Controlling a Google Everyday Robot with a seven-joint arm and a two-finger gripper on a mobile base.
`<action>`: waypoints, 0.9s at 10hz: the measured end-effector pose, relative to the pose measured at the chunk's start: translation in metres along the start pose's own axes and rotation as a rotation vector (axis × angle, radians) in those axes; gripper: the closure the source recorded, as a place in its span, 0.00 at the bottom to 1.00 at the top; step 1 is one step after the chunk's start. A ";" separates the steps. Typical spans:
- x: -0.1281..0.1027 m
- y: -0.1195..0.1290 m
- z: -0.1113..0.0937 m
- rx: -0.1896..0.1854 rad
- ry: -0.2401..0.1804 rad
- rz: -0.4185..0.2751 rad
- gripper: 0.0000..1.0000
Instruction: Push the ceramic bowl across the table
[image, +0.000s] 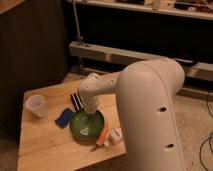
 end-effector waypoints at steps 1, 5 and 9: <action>-0.003 -0.003 -0.002 0.008 -0.005 0.002 1.00; -0.017 -0.016 0.001 0.042 0.003 0.003 1.00; -0.018 -0.029 0.016 0.047 0.016 0.021 1.00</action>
